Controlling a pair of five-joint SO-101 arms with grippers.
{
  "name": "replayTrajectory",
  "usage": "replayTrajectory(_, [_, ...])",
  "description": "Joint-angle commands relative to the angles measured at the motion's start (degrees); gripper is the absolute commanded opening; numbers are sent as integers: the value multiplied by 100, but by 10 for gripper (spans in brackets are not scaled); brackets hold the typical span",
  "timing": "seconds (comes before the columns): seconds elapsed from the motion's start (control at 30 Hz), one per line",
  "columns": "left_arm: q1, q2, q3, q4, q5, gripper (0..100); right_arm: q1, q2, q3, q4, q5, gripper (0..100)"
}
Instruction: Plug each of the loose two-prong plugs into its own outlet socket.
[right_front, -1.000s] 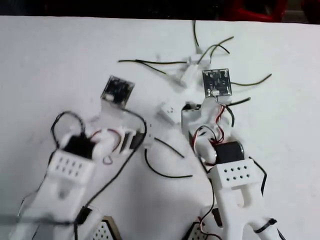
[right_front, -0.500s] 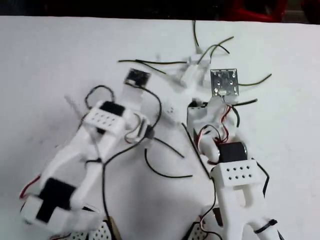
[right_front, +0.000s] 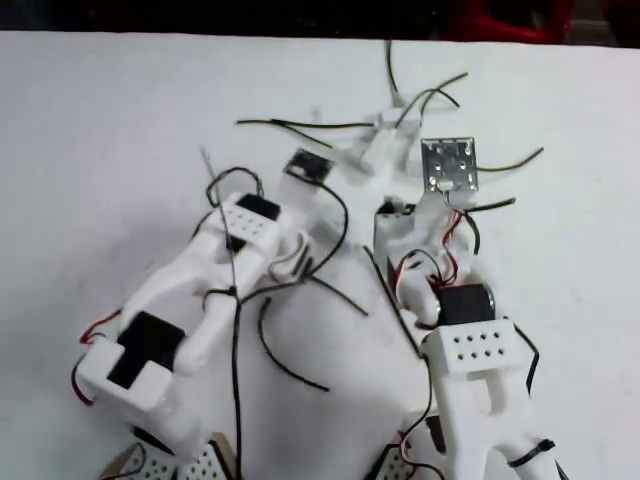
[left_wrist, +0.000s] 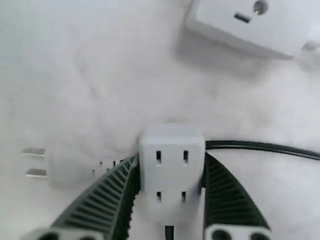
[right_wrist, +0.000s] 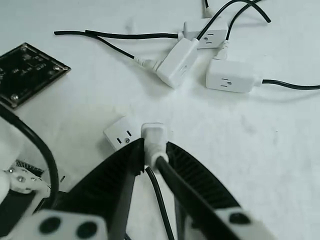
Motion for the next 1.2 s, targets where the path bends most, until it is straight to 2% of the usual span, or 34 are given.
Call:
replayTrajectory(0.0, [31,-347,-255,26,-774,62,75,-92,-18,-75,-44,17])
replayTrajectory(0.23, [75,-1543,-70,791,-2409,64,57,-92,26,-84,-44,17])
replayTrajectory(0.33, [22,-1851,290,844,-3103,64,48,-92,44,-101,-44,17])
replayTrajectory(0.43, [-75,-1886,730,695,-3420,68,48,-92,44,-101,-44,17])
replayTrajectory(0.63, [-470,-1736,1213,176,-3385,189,40,-92,53,-75,-18,17])
replayTrajectory(0.73, [-681,-1877,1037,246,-3042,236,40,-92,53,-66,-9,17])
replayTrajectory(0.97, [-796,-2782,387,1257,-2699,255,-330,-92,176,-57,9,17])
replayTrajectory(1.17, [-1780,-3846,457,1398,-2382,253,-813,-92,220,154,18,17])
